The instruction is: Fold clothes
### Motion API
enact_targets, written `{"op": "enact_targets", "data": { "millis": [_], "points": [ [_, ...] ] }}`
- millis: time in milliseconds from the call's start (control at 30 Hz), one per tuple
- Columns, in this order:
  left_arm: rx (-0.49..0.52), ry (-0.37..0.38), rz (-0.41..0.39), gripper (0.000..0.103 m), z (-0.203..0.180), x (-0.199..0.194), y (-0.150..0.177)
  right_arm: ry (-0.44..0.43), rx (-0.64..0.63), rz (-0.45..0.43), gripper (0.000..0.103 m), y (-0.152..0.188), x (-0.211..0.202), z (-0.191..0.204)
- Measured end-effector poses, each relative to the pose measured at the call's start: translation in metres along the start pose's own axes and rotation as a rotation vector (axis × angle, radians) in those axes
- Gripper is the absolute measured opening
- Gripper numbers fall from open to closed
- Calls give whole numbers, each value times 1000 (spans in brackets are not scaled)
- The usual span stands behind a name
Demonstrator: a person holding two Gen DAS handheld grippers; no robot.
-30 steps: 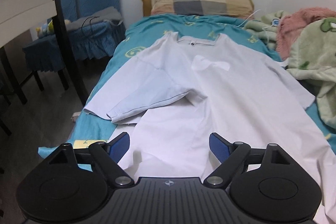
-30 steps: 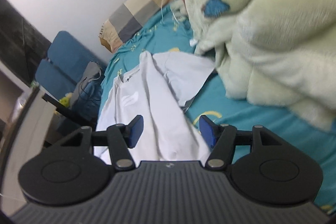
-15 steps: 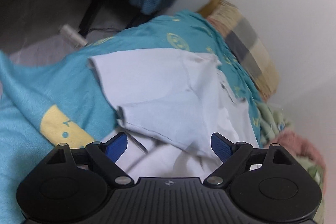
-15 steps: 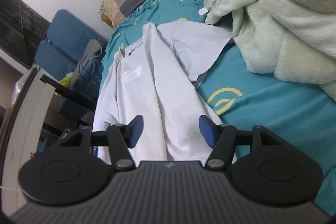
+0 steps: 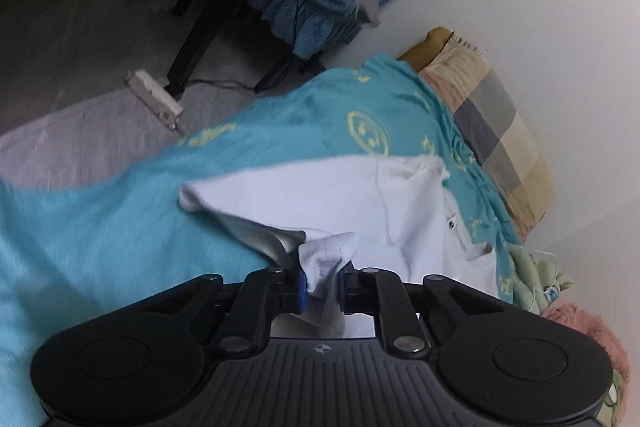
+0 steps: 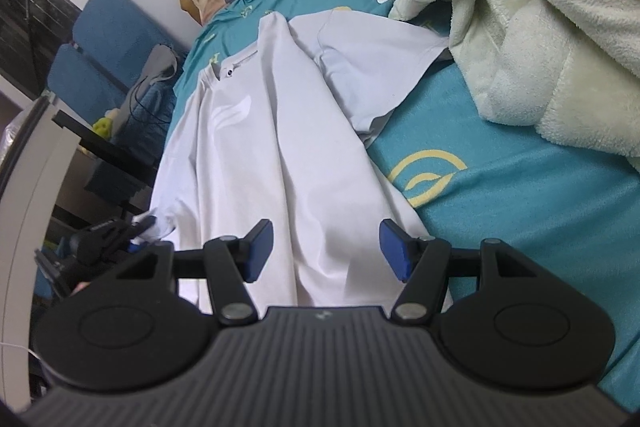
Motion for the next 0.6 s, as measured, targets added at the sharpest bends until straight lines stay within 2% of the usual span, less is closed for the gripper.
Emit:
{"op": "enact_targets", "data": {
  "millis": [133, 200, 300, 400, 500, 600],
  "points": [
    [145, -8, -89, 12, -32, -8, -55, 19, -5, -10, 62, -1, 1, -3],
    [235, -65, -130, 12, -40, -6, -85, 31, -17, -18, 62, -3, 4, -3],
    [348, -202, -162, 12, -33, 8, -117, 51, -40, -30, 62, -7, 8, -3],
    [439, -301, -101, 13, -11, 34, -122, 59, -68, -37, 62, -9, 14, 1],
    [427, -286, -33, 21, 11, 40, -108, 74, -110, -42, 62, -10, 20, 4],
    [417, -278, 47, 31, 22, 23, -90, 76, -138, -39, 62, -8, 23, 8]
  ]
}}
Point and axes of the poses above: each gripper's, at about its wrist camera, not at the fingertips, and x roughly the way its jaws point, z to its left, y to its underside, the point moved 8 cm from there along x, roughly the way its jaws point, and after that the axes turned 4 degrees about -z, right-handed, at the moved point
